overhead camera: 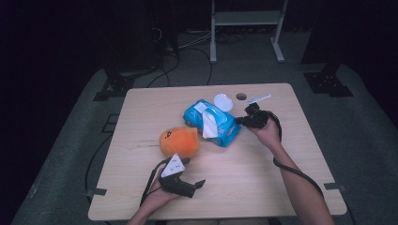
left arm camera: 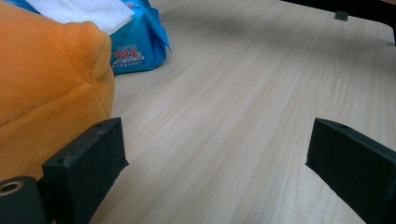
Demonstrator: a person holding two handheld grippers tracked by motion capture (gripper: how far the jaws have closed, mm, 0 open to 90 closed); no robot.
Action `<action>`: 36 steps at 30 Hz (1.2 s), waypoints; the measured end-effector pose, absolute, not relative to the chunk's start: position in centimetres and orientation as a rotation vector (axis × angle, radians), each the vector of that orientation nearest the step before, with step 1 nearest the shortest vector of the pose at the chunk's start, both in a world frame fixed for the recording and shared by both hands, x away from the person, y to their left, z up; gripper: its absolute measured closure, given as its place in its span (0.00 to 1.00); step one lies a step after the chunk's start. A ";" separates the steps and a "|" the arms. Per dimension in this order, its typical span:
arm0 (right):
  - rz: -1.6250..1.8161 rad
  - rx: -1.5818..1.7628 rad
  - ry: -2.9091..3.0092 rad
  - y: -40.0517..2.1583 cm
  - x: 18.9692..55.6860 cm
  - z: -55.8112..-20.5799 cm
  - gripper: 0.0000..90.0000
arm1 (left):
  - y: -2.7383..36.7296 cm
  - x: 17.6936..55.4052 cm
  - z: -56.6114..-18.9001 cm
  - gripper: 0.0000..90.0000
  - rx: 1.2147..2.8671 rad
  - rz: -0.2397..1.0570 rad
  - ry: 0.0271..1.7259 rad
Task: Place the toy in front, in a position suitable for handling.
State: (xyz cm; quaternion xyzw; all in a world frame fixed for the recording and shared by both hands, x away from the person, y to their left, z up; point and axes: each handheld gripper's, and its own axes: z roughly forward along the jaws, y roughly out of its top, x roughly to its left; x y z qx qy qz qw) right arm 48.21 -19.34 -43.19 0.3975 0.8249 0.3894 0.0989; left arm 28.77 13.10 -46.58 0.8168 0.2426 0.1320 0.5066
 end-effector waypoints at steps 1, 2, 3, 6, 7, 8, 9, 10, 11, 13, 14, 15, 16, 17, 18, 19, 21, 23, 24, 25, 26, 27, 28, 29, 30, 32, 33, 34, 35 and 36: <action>1.154 1.177 2.444 -19.4 48.2 -43.1 1.00 | 13.1 28.8 -46.6 0.05 1.970 0.317 0.586; 1.151 1.172 2.448 -19.4 48.1 -43.1 1.00 | 13.1 28.8 -46.6 0.05 1.972 0.318 0.586; 1.150 1.170 2.452 -19.5 48.0 -43.1 1.00 | 13.2 28.8 -46.6 0.05 1.973 0.319 0.586; 1.147 1.160 2.458 -19.7 47.7 -42.9 1.00 | 13.2 28.8 -46.6 0.05 1.975 0.320 0.585; 1.148 1.159 2.458 -19.7 47.7 -42.9 1.00 | 13.2 28.8 -46.6 0.05 1.976 0.320 0.586; 1.150 1.158 2.458 -19.9 47.6 -42.9 1.00 | 13.2 28.8 -46.6 0.05 1.976 0.320 0.586; 1.150 1.155 2.458 -20.0 47.5 -42.9 1.00 | 13.2 28.8 -46.6 0.05 1.976 0.320 0.586; 1.152 1.155 2.456 -20.1 47.3 -42.9 1.00 | 13.2 28.7 -46.6 0.05 1.973 0.322 0.585; 1.156 1.159 2.456 -20.3 47.1 -42.9 1.00 | 13.2 28.7 -46.6 0.05 1.973 0.323 0.585; 1.162 1.161 2.450 -20.7 46.8 -42.9 1.00 | 13.2 28.8 -46.6 0.05 1.975 0.324 0.588; 1.161 1.169 2.450 -20.9 46.6 -42.9 1.00 | 13.2 28.8 -46.7 0.05 1.973 0.323 0.591; 1.167 1.168 2.445 -21.2 46.3 -42.9 1.00 | 13.2 28.8 -46.7 0.05 1.974 0.322 0.592; 1.166 1.167 2.442 -21.4 46.1 -42.9 1.00 | 13.2 28.8 -46.7 0.05 1.973 0.321 0.591; 1.170 1.171 2.437 -21.7 45.8 -43.0 1.00 | 13.1 28.8 -46.7 0.05 1.972 0.320 0.591; 1.174 1.177 2.436 -21.9 45.6 -43.0 1.00 | 13.1 28.8 -46.7 0.05 1.974 0.319 0.593; 1.181 1.181 2.429 -22.4 45.3 -43.0 1.00 | 13.1 28.8 -46.7 0.05 1.973 0.320 0.593; 1.189 1.189 2.424 -23.0 44.9 -43.1 1.00 | 13.0 28.7 -46.6 0.05 1.974 0.320 0.590; 1.193 1.196 2.418 -23.7 44.2 -43.2 1.00 | 13.0 28.7 -46.6 0.05 1.975 0.320 0.586; 1.195 1.198 2.415 -24.1 43.9 -43.2 1.00 | 12.9 28.7 -46.6 0.05 1.974 0.319 0.586; 1.192 1.201 2.412 -24.5 43.6 -43.1 1.00 | 12.9 28.7 -46.6 0.05 1.974 0.318 0.586; 1.187 1.207 2.407 -25.0 43.3 -43.1 1.00 | 12.8 28.7 -46.7 0.05 1.976 0.319 0.585; 1.185 1.213 2.404 -25.6 42.9 -43.1 1.00 | 12.8 28.7 -46.7 0.05 1.979 0.317 0.584; 1.183 1.222 2.397 -26.2 42.7 -43.1 1.00 | 12.8 28.7 -46.7 0.05 1.979 0.317 0.583; 1.179 1.231 2.393 -26.6 42.5 -43.1 1.00 | 12.7 28.7 -46.7 0.05 1.980 0.317 0.583; 1.177 1.241 2.387 -27.4 42.1 -43.1 1.00 | 12.7 28.6 -46.7 0.05 1.980 0.316 0.581; 1.171 1.257 2.375 -28.4 41.7 -43.1 1.00 | 12.7 28.6 -46.6 0.05 1.979 0.323 0.580; 1.167 1.267 2.368 -29.1 41.4 -43.1 1.00 | 12.7 28.6 -46.6 0.05 1.979 0.323 0.579; 1.164 1.282 2.360 -29.8 41.0 -43.1 1.00 | 12.7 28.7 -46.5 0.05 1.979 0.324 0.581; 1.164 1.294 2.350 -30.4 40.7 -43.1 1.00 | 12.8 28.7 -46.5 0.05 1.976 0.328 0.583; 1.161 1.300 2.343 -31.1 40.5 -43.1 1.00 | 12.8 28.7 -46.5 0.05 1.972 0.327 0.587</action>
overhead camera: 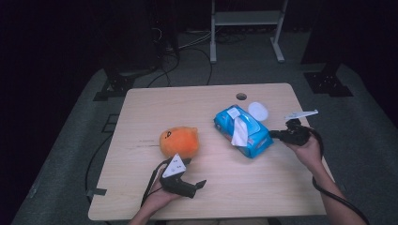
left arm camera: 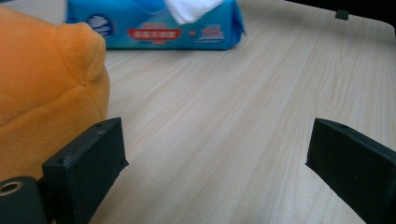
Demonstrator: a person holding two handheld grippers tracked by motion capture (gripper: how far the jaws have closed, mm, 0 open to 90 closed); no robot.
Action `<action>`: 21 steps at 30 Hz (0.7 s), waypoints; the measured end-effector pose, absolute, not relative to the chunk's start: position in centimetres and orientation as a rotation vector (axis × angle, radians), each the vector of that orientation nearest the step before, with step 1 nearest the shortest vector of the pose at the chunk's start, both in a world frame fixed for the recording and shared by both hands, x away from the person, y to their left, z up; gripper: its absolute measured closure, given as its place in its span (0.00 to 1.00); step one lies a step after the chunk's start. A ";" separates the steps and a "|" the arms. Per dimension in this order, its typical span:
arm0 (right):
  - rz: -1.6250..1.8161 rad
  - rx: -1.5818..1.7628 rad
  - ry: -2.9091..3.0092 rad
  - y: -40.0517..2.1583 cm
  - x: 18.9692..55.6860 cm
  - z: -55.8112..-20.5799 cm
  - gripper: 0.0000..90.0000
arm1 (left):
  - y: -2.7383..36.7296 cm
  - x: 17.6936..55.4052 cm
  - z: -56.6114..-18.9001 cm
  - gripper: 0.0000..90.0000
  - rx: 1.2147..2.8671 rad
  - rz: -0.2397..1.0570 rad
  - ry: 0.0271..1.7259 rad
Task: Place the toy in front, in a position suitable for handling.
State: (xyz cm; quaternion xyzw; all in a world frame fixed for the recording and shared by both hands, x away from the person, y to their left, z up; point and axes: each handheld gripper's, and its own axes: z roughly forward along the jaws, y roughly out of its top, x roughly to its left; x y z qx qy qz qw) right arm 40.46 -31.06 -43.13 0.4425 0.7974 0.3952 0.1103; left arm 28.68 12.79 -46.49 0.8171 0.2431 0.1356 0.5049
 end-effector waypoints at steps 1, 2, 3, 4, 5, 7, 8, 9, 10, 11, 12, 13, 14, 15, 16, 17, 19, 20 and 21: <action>1.163 1.308 2.338 -31.5 40.2 -43.1 1.00 | 12.8 28.7 -46.5 0.05 1.970 0.328 0.588; 1.171 1.318 2.332 -32.3 39.9 -43.2 1.00 | 12.8 28.7 -46.5 0.05 1.969 0.329 0.588; 1.171 1.329 2.326 -32.7 39.6 -43.2 1.00 | 12.8 28.7 -46.5 0.05 1.969 0.330 0.588; 1.175 1.342 2.314 -33.3 39.3 -43.3 1.00 | 12.9 28.7 -46.4 0.05 1.968 0.330 0.589; 1.180 1.352 2.305 -33.9 39.0 -43.3 1.00 | 12.8 28.7 -46.4 0.05 1.966 0.329 0.591; 1.180 1.375 2.285 -35.1 38.3 -43.4 1.00 | 12.8 28.8 -46.4 0.05 1.966 0.333 0.589; 1.181 1.380 2.278 -35.5 38.1 -43.4 1.00 | 12.7 28.8 -46.5 0.05 1.966 0.333 0.589; 1.183 1.391 2.269 -35.9 37.8 -43.4 1.00 | 12.7 28.8 -46.5 0.05 1.965 0.331 0.589; 1.182 1.394 2.266 -36.2 37.6 -43.5 1.00 | 12.7 28.8 -46.5 0.05 1.970 0.332 0.586; 1.188 1.401 2.259 -36.7 37.2 -43.5 1.00 | 12.6 28.8 -46.5 0.05 1.971 0.331 0.584; 1.189 1.408 2.253 -37.0 37.0 -43.6 1.00 | 12.6 28.8 -46.5 0.05 1.972 0.331 0.584; 1.189 1.416 2.247 -37.4 36.8 -43.6 1.00 | 12.5 28.8 -46.5 0.05 1.973 0.331 0.580; 1.192 1.423 2.240 -37.7 36.6 -43.6 1.00 | 12.5 28.8 -46.5 0.05 1.973 0.330 0.580; 1.194 1.431 2.230 -38.1 36.3 -43.7 1.00 | 12.4 28.8 -46.5 0.05 1.974 0.331 0.578; 1.197 1.436 2.226 -38.4 36.1 -43.7 1.00 | 12.4 28.8 -46.5 0.05 1.974 0.332 0.577; 1.201 1.441 2.219 -38.7 35.9 -43.7 1.00 | 12.4 28.8 -46.5 0.05 1.974 0.332 0.574; 1.202 1.447 2.210 -39.1 35.5 -43.8 1.00 | 12.3 28.8 -46.5 0.05 1.975 0.333 0.570; 1.207 1.450 2.206 -39.2 35.4 -43.9 1.00 | 12.3 28.8 -46.5 0.05 1.975 0.333 0.570; 1.211 1.452 2.206 -39.3 35.3 -43.9 1.00 | 12.3 28.8 -46.5 0.05 1.974 0.331 0.571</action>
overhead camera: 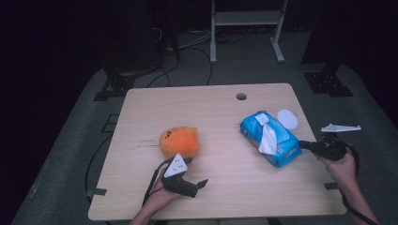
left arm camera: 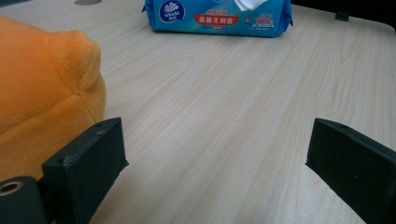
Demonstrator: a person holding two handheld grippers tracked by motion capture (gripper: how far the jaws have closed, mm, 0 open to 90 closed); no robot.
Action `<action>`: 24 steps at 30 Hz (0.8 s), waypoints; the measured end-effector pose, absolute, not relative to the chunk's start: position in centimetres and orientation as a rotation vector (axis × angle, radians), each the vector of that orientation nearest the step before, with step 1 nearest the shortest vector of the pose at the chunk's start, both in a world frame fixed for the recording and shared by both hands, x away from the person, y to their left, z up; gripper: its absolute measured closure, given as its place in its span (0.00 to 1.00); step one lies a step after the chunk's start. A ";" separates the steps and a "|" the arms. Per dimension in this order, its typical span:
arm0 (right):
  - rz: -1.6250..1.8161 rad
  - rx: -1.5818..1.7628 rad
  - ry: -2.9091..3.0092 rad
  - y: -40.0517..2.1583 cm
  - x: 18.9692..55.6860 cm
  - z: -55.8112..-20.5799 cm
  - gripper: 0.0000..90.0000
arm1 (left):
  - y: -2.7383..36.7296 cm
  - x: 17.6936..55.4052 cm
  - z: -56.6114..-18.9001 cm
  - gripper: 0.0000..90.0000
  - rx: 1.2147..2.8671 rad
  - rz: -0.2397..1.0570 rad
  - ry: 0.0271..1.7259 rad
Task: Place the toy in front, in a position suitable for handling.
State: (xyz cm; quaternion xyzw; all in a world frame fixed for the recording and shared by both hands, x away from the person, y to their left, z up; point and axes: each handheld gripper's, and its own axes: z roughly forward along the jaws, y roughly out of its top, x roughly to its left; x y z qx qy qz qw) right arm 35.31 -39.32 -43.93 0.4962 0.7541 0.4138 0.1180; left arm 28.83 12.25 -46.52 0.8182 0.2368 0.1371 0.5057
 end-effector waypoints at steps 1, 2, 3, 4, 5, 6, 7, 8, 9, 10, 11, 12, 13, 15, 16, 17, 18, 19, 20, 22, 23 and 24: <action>1.219 1.452 2.204 -39.4 35.2 -44.0 1.00 | 12.2 28.8 -46.5 0.05 1.972 0.330 0.570; 1.223 1.452 2.202 -39.4 35.2 -44.1 1.00 | 12.2 28.8 -46.5 0.05 1.968 0.328 0.569; 1.229 1.454 2.199 -39.4 35.1 -44.1 0.99 | 12.2 28.8 -46.4 0.05 1.969 0.329 0.561; 1.243 1.448 2.189 -39.5 35.1 -44.2 0.98 | 12.2 28.8 -46.4 0.05 1.968 0.328 0.560; 1.247 1.449 2.185 -39.5 35.0 -44.2 0.96 | 12.2 28.8 -46.3 0.05 1.966 0.331 0.556; 1.257 1.450 2.176 -39.6 34.9 -44.2 0.90 | 12.2 28.8 -46.2 0.05 1.964 0.331 0.552; 1.284 1.449 2.177 -39.7 34.9 -44.2 0.84 | 12.2 28.8 -46.0 0.05 1.958 0.331 0.549; 1.311 1.443 2.168 -39.8 34.7 -44.2 0.81 | 12.3 28.7 -45.7 0.06 1.950 0.338 0.543; 1.328 1.436 2.159 -39.7 34.4 -44.1 0.77 | 12.4 28.7 -45.6 0.06 1.952 0.344 0.539; 1.341 1.428 2.156 -39.7 34.3 -44.0 0.74 | 12.5 28.7 -45.4 0.06 1.950 0.345 0.537; 1.349 1.421 2.153 -39.7 34.2 -44.0 0.71 | 12.6 28.8 -45.2 0.06 1.948 0.345 0.534; 1.359 1.412 2.151 -39.6 34.0 -43.9 0.69 | 12.8 28.8 -44.8 0.06 1.944 0.356 0.528; 1.374 1.399 2.153 -39.5 33.8 -43.8 0.65 | 13.0 28.9 -44.5 0.06 1.935 0.364 0.530; 1.399 1.374 2.156 -39.2 33.5 -43.6 0.59 | 13.7 29.2 -43.7 0.06 1.910 0.382 0.530; 1.411 1.356 2.155 -39.0 33.4 -43.4 0.55 | 14.0 29.3 -43.4 0.06 1.900 0.393 0.530; 1.424 1.347 2.153 -38.9 33.3 -43.3 0.53 | 14.3 29.4 -43.1 0.06 1.887 0.404 0.531; 1.437 1.348 2.156 -38.8 33.2 -43.1 0.51 | 14.6 29.7 -42.7 0.04 1.871 0.417 0.533; 1.454 1.339 2.159 -38.7 33.1 -42.9 0.49 | 15.2 30.0 -42.2 0.03 1.863 0.436 0.540; 1.467 1.330 2.162 -38.6 33.0 -42.8 0.48 | 15.5 30.3 -42.0 0.03 1.860 0.452 0.544; 1.469 1.317 2.171 -38.3 32.9 -42.6 0.45 | 16.6 31.3 -41.5 0.03 1.855 0.488 0.558; 1.470 1.312 2.176 -38.2 32.9 -42.6 0.45 | 17.2 31.9 -41.3 0.03 1.860 0.504 0.573; 1.472 1.307 2.177 -38.1 32.8 -42.5 0.44 | 17.6 32.3 -41.2 0.03 1.862 0.512 0.579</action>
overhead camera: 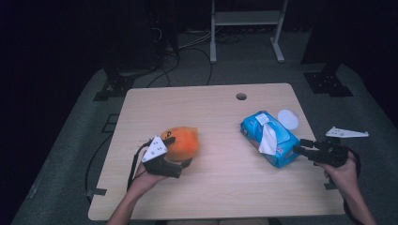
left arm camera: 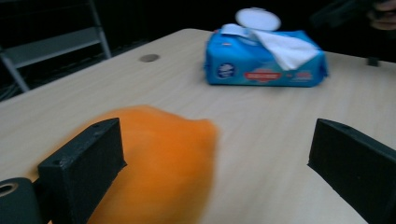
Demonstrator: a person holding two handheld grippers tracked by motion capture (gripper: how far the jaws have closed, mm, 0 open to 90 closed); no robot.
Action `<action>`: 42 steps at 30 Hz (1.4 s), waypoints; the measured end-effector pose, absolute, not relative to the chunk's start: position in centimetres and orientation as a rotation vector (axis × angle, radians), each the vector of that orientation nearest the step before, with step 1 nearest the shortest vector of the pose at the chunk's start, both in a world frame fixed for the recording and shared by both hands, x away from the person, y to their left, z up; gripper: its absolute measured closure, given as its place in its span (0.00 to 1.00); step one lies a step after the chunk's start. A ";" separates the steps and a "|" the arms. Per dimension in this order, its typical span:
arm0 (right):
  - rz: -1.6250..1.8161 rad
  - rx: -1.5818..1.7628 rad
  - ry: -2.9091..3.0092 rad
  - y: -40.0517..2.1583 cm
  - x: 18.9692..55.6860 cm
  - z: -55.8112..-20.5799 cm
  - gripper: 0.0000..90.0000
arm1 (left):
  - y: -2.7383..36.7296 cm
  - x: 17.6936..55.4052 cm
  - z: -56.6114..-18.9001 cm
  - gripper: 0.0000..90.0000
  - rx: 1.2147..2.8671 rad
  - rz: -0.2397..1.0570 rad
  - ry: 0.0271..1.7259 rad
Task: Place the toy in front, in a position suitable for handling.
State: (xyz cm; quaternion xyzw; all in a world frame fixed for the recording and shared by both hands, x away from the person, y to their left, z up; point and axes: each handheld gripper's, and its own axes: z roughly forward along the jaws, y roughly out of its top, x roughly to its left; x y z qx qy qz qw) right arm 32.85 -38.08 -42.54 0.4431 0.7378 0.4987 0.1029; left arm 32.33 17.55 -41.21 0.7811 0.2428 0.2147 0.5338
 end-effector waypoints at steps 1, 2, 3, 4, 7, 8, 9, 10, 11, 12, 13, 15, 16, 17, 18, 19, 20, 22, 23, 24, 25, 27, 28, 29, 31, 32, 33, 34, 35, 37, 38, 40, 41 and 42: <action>1.472 1.305 2.178 -38.0 32.8 -42.5 0.43 | 18.1 33.0 -41.2 0.03 1.864 0.515 0.585; 1.476 1.301 2.178 -37.9 32.7 -42.5 0.43 | 18.4 33.5 -41.2 0.03 1.870 0.518 0.588; 1.482 1.294 2.177 -37.8 32.7 -42.5 0.43 | 18.8 34.2 -41.3 0.03 1.883 0.521 0.601; 1.489 1.294 2.180 -37.7 32.6 -42.5 0.43 | 19.1 34.8 -41.4 0.03 1.893 0.516 0.603; 1.496 1.274 2.188 -37.3 32.5 -42.4 0.42 | 19.4 36.3 -41.6 0.03 1.914 0.499 0.596; 1.500 1.271 2.191 -37.2 32.5 -42.4 0.42 | 19.4 36.7 -41.7 0.03 1.926 0.495 0.587; 1.501 1.268 2.194 -37.1 32.5 -42.4 0.42 | 19.4 37.1 -41.7 0.04 1.936 0.497 0.584; 1.502 1.262 2.196 -37.1 32.5 -42.4 0.42 | 19.3 37.5 -41.7 0.04 1.947 0.493 0.579; 1.504 1.259 2.197 -37.0 32.5 -42.3 0.42 | 19.3 37.8 -41.8 0.04 1.954 0.479 0.577; 1.505 1.258 2.197 -37.0 32.4 -42.3 0.42 | 19.1 38.0 -41.9 0.04 1.963 0.459 0.576; 1.510 1.257 2.195 -36.9 32.4 -42.3 0.42 | 19.0 38.3 -42.0 0.04 1.982 0.456 0.567; 1.520 1.249 2.190 -36.9 32.3 -42.3 0.42 | 19.0 38.7 -42.3 0.05 1.989 0.421 0.571; 1.521 1.249 2.191 -36.9 32.3 -42.2 0.42 | 19.0 39.1 -42.5 0.05 1.985 0.382 0.594; 1.525 1.248 2.192 -36.9 32.2 -42.2 0.41 | 19.1 39.3 -42.7 0.05 1.977 0.360 0.615; 1.528 1.245 2.189 -36.9 32.1 -42.1 0.41 | 19.0 39.4 -42.9 0.05 1.977 0.356 0.644; 1.531 1.232 2.188 -36.8 32.0 -42.1 0.41 | 19.0 39.5 -43.2 0.06 1.988 0.354 0.669; 1.538 1.229 2.186 -36.7 31.9 -42.0 0.41 | 18.9 39.5 -43.3 0.06 1.996 0.346 0.672; 1.544 1.214 2.187 -36.5 31.8 -42.0 0.41 | 18.8 39.2 -43.4 0.10 2.011 0.347 0.655; 1.541 1.211 2.189 -36.4 31.7 -41.9 0.41 | 18.8 39.2 -43.4 0.13 2.017 0.339 0.666; 1.540 1.199 2.190 -36.3 31.7 -41.9 0.41 | 18.8 39.2 -43.4 0.16 2.023 0.323 0.677; 1.541 1.195 2.191 -36.2 31.6 -41.8 0.41 | 18.9 39.1 -43.4 0.20 2.028 0.333 0.688; 1.549 1.182 2.194 -35.9 31.6 -41.6 0.41 | 18.9 39.1 -43.3 0.29 2.020 0.322 0.733; 1.553 1.178 2.194 -35.8 31.5 -41.6 0.41 | 18.8 39.1 -43.2 0.33 2.016 0.327 0.745; 1.553 1.168 2.196 -35.6 31.5 -41.5 0.41 | 18.7 39.0 -43.2 0.36 2.020 0.333 0.750; 1.552 1.156 2.200 -35.4 31.5 -41.4 0.41 | 18.5 38.7 -43.0 0.43 2.014 0.350 0.755; 1.554 1.155 2.199 -35.3 31.5 -41.4 0.41 | 18.4 38.6 -42.9 0.47 2.009 0.360 0.750; 1.556 1.155 2.199 -35.2 31.5 -41.3 0.40 | 18.4 38.5 -42.8 0.50 1.998 0.365 0.754; 1.558 1.152 2.196 -35.2 31.5 -41.3 0.40 | 18.3 38.4 -42.8 0.52 1.971 0.380 0.768; 1.566 1.155 2.187 -35.2 31.5 -41.3 0.39 | 18.3 38.4 -42.7 0.56 1.956 0.380 0.776; 1.569 1.151 2.183 -35.1 31.3 -41.1 0.39 | 18.2 38.2 -42.6 0.57 1.929 0.383 0.782; 1.574 1.145 2.179 -35.1 31.2 -41.0 0.39 | 18.2 38.2 -42.6 0.58 1.927 0.385 0.781; 1.582 1.135 2.178 -35.1 31.2 -40.9 0.39 | 18.0 38.0 -42.5 0.58 1.920 0.378 0.771; 1.585 1.135 2.176 -35.0 31.2 -40.9 0.39 | 18.0 37.9 -42.4 0.58 1.913 0.367 0.766; 1.585 1.132 2.177 -35.0 31.2 -40.8 0.39 | 17.9 37.8 -42.3 0.58 1.897 0.351 0.762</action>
